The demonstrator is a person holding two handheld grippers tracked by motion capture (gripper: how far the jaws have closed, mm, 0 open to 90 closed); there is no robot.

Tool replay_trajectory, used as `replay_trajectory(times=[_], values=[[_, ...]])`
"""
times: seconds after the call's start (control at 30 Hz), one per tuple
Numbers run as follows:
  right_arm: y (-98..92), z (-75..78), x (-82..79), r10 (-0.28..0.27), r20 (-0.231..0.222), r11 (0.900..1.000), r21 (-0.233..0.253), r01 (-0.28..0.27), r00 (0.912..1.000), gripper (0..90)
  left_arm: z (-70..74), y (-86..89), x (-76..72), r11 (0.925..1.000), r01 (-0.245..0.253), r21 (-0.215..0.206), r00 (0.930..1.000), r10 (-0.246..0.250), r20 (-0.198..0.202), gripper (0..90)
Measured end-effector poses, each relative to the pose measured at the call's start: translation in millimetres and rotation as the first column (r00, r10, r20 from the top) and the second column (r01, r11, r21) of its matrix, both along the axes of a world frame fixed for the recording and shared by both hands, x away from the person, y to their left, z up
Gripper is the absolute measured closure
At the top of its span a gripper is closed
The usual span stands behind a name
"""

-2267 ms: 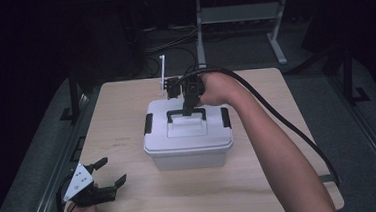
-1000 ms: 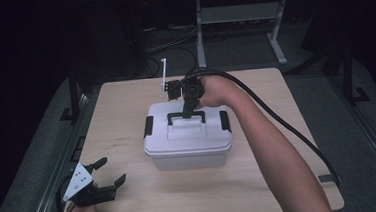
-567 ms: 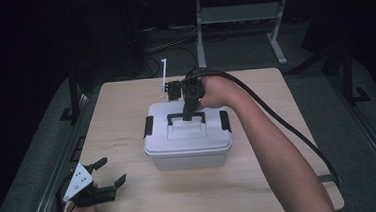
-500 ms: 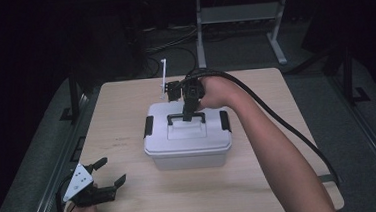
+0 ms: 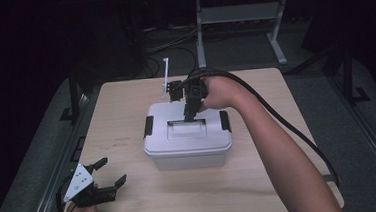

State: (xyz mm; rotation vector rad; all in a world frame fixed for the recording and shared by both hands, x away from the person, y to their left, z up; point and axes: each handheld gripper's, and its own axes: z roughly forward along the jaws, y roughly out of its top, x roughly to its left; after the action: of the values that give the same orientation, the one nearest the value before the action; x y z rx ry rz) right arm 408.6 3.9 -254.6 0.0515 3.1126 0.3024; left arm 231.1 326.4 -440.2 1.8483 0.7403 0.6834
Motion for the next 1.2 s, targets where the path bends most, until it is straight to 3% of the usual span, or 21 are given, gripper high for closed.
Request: replay_trajectory(times=[0.57, 1.2], values=[[-18.0, 5.8, -6.0, -0.036, 0.007, 0.999, 0.007, 0.036, 0.9993, 52.7, -0.1, -1.3, -0.3, 1.0000, 0.003, 0.009, 1.0000, -0.003, 0.001, 13.5], [-35.3, 4.9, -9.5, -0.059, 0.022, 0.998, 0.001, 0.059, 0.9980, 48.3, -0.2, -1.8, -1.2, 0.9999, 0.002, 0.011, 1.0000, -0.002, 0.000, 13.6]])
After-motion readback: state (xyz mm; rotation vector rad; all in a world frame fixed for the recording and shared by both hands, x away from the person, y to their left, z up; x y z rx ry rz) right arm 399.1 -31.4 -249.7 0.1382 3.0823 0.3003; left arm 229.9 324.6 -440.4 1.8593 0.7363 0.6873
